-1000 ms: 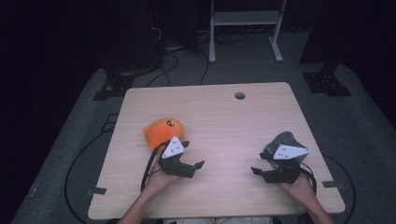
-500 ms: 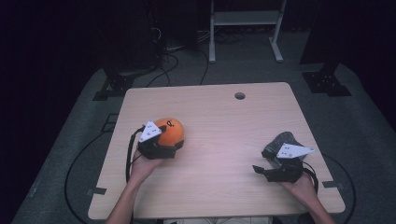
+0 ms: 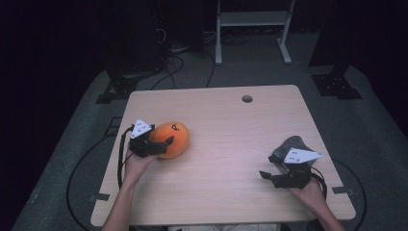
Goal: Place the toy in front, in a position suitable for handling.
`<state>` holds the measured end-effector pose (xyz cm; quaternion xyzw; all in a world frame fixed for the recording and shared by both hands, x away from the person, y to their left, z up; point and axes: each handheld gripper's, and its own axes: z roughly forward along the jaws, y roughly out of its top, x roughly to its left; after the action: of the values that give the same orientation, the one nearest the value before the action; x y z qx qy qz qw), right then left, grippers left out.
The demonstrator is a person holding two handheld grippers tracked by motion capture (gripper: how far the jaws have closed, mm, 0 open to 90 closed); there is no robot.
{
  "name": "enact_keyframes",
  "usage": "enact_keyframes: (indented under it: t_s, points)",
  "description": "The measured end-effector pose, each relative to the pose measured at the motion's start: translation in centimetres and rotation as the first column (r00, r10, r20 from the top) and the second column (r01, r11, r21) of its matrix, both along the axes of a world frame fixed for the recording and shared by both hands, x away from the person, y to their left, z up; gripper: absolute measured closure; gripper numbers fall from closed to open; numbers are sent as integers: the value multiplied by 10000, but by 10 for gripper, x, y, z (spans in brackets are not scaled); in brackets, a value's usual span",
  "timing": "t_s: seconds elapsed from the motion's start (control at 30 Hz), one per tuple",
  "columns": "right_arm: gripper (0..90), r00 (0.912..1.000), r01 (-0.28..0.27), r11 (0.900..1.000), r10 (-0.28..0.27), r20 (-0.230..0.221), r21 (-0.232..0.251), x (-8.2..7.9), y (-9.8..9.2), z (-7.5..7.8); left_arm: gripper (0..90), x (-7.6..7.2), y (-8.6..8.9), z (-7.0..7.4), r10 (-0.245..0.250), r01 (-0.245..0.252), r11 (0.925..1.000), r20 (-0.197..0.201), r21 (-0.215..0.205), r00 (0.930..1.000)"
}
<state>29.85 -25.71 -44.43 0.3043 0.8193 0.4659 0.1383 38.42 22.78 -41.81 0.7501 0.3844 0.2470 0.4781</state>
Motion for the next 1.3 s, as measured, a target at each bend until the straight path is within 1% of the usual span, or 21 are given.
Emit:
enact_keyframes:
  t_s: [0.03,0.13,0.17,0.2,0.23,0.27,0.3,0.33,0.43,0.47,0.53,0.6,0.77,0.8,0.9,0.93,0.97,1.17,1.2,1.23,1.3]
  points:
    - [305,10000,2,10000,-2,-19,4,0,0,0,72,2,0,-2,-12,13,10000,-202,29,9998]
    - [305,10000,-3,10000,3,0,16,0,0,0,72,5,-2,-7,95,-77,9992,-445,400,9990]
    - [305,10000,-3,10000,3,0,16,0,0,0,73,5,-2,-7,95,-77,9992,-445,400,9990]
    - [306,10000,-14,10000,14,29,44,0,-1,0,73,6,-3,-9,168,-138,9982,-510,586,9986]
    - [306,10000,-14,10000,13,33,59,0,-1,1,77,6,-4,-11,210,-180,9982,-516,573,9984]
    - [306,10000,-14,10000,13,33,59,0,-1,1,100,6,-4,-11,210,-180,9982,-516,573,9984]
    - [306,10000,2,10000,-2,18,84,-1,-1,1,142,4,-4,-15,307,-288,9977,-309,609,9991]
    - [306,10000,7,10000,-7,16,89,0,-1,1,175,3,-4,-15,270,-247,9975,-337,666,9991]
    - [307,10000,1,10000,-1,28,93,-1,-1,1,334,2,-3,-15,303,-284,9968,-246,752,9992]
    - [307,10000,1,10000,-1,34,93,-1,-1,1,334,1,-4,-15,344,-325,9955,-198,886,9992]
    - [307,10000,11,9999,-11,51,109,-1,-1,2,440,0,-5,-14,426,-405,9940,-185,1015,9989]
    - [307,10000,13,9999,-14,86,131,-1,-1,2,479,0,-7,-13,436,-419,9927,-119,1129,9990]
    - [307,9999,61,9998,-63,92,211,-2,-3,3,546,-2,-5,-9,592,-605,9949,184,802,9981]
    - [307,9999,68,9997,-70,96,232,-2,-3,3,549,-3,-4,-8,619,-637,9951,263,750,9977]
    - [307,9999,77,9997,-79,90,236,-2,-3,3,548,-4,-2,-5,589,-600,9977,318,320,9978]
    - [307,9999,81,9997,-84,92,248,-1,-3,3,548,-6,-3,-2,477,-486,9986,385,214,9981]
    - [307,9999,81,9997,-84,92,248,-1,-3,3,548,-6,-3,-2,477,-486,9986,385,214,9981]
    - [311,9998,95,9996,-99,144,279,-2,-4,4,547,-12,-15,7,-158,161,9999,564,-49,9983]
    - [311,9998,107,9995,-111,149,281,-2,-4,4,546,-15,-21,10,-475,485,9987,596,-156,9971]
    - [311,9998,107,9995,-111,149,281,-2,-4,4,546,-15,-21,10,-475,485,9987,596,-156,9971]
    - [311,9998,118,9995,-122,163,297,-2,-4,5,545,-18,-30,12,-800,810,9966,623,-138,9948]
